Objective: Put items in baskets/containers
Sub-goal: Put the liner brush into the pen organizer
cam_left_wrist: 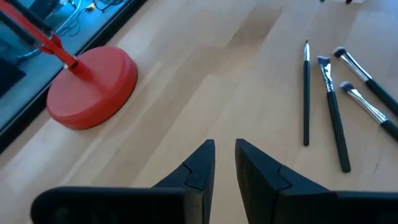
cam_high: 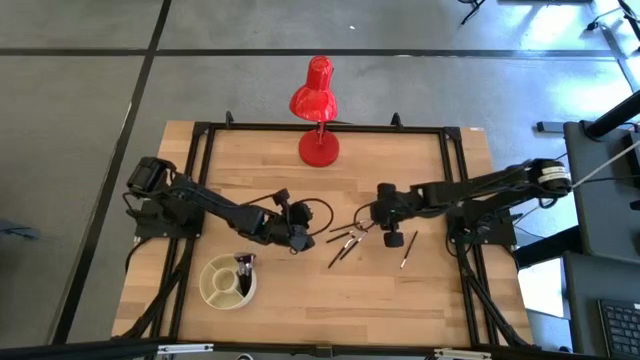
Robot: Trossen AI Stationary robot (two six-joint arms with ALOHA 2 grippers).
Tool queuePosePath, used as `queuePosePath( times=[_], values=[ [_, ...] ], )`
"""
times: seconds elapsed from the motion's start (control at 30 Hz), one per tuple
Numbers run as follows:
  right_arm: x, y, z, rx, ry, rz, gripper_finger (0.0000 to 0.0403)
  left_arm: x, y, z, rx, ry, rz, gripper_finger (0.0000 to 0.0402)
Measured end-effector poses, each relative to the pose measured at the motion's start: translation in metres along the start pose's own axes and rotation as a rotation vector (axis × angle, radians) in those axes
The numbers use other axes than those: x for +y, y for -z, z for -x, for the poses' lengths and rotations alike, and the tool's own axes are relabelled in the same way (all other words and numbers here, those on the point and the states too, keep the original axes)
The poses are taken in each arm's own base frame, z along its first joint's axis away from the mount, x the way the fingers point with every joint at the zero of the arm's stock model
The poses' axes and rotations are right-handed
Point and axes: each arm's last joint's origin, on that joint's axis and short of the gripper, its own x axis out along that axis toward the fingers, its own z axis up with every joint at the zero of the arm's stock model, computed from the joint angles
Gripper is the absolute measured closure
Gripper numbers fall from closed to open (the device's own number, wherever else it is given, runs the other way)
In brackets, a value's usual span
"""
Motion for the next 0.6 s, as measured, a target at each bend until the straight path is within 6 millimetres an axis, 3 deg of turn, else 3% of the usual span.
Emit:
queuePosePath(
  times=[0.4, 0.6],
  values=[
    [-0.008, 0.005, -0.044, 0.093, 0.02, 0.039, 0.0303, -0.002, 0.001, 0.001, 0.011, 0.029, -0.043, 0.0324],
    [-0.015, 0.01, -0.055, 0.143, 0.049, 0.017, 0.0305, -0.004, 0.002, 0.003, 0.024, 0.056, -0.042, 0.0322]
  ],
)
